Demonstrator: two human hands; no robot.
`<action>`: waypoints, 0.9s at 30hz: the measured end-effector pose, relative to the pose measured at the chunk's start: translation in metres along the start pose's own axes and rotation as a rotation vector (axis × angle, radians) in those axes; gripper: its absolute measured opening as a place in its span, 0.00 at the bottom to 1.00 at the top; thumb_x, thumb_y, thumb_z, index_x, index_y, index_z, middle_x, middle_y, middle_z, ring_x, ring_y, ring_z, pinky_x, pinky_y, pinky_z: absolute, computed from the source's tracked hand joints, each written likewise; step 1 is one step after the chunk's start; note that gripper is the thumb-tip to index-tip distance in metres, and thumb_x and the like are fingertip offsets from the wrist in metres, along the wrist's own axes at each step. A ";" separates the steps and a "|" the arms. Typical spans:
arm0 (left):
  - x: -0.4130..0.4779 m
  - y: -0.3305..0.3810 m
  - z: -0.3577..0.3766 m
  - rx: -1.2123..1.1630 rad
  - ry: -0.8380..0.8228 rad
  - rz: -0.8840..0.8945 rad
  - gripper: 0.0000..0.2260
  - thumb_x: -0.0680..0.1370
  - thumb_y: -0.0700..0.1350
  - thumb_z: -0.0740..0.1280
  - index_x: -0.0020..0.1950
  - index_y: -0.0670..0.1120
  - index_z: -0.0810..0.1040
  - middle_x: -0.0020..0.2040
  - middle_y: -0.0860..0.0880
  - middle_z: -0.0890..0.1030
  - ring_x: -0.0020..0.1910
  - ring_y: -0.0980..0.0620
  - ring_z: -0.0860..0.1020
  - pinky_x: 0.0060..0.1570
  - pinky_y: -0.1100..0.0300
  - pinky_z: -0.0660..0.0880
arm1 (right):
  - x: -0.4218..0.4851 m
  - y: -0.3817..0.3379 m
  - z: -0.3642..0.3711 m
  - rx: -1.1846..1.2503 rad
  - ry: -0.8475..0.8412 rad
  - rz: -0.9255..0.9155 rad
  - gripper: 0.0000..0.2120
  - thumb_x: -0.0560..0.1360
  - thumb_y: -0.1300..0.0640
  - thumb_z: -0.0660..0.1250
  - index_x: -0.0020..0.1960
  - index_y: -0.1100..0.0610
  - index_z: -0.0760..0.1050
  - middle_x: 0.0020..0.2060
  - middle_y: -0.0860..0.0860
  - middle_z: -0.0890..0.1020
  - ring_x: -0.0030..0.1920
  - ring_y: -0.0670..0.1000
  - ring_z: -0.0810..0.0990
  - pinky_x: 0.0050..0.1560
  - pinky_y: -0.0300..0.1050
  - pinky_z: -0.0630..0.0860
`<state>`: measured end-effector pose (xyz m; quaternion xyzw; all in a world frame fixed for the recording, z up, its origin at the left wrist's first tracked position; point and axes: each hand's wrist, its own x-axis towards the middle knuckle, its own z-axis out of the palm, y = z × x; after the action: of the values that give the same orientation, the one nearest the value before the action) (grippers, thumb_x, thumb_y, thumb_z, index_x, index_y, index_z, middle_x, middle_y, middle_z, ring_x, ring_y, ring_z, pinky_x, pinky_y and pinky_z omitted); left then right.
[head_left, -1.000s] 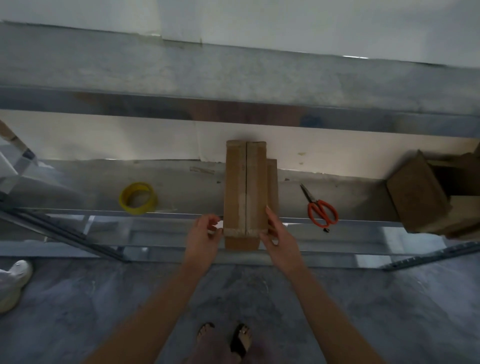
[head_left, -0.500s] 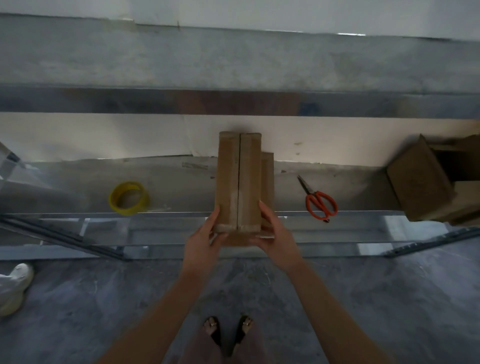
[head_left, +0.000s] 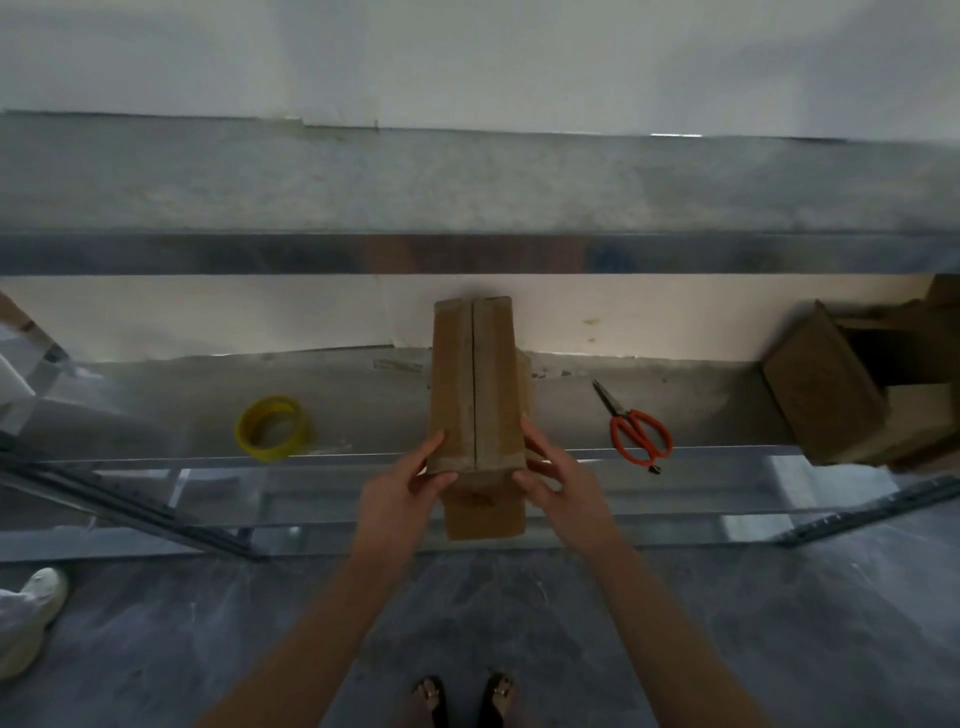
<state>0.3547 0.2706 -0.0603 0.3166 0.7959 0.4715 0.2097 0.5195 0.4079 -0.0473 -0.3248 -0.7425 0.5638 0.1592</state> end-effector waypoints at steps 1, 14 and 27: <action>0.001 -0.001 0.000 -0.038 -0.004 -0.009 0.24 0.72 0.47 0.74 0.61 0.69 0.73 0.47 0.63 0.80 0.45 0.73 0.77 0.43 0.81 0.69 | 0.002 0.000 0.003 -0.013 0.035 -0.009 0.32 0.75 0.50 0.69 0.77 0.45 0.62 0.66 0.41 0.75 0.62 0.37 0.76 0.64 0.50 0.77; -0.014 -0.006 0.027 -0.242 -0.314 -0.069 0.34 0.72 0.46 0.75 0.69 0.67 0.60 0.65 0.54 0.72 0.58 0.63 0.76 0.51 0.71 0.75 | -0.013 0.023 0.021 -0.102 0.394 0.122 0.27 0.77 0.56 0.69 0.73 0.51 0.65 0.66 0.49 0.70 0.62 0.45 0.71 0.58 0.33 0.71; 0.138 0.016 0.008 -0.191 -0.260 -0.108 0.39 0.70 0.34 0.74 0.74 0.55 0.60 0.70 0.50 0.66 0.63 0.52 0.70 0.47 0.62 0.76 | -0.030 0.010 0.050 0.678 0.595 0.193 0.54 0.63 0.53 0.82 0.78 0.44 0.53 0.72 0.46 0.68 0.69 0.49 0.72 0.67 0.58 0.73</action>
<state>0.2665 0.3786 -0.0548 0.3105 0.7293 0.4882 0.3652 0.5146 0.3528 -0.0688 -0.4695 -0.4046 0.6695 0.4094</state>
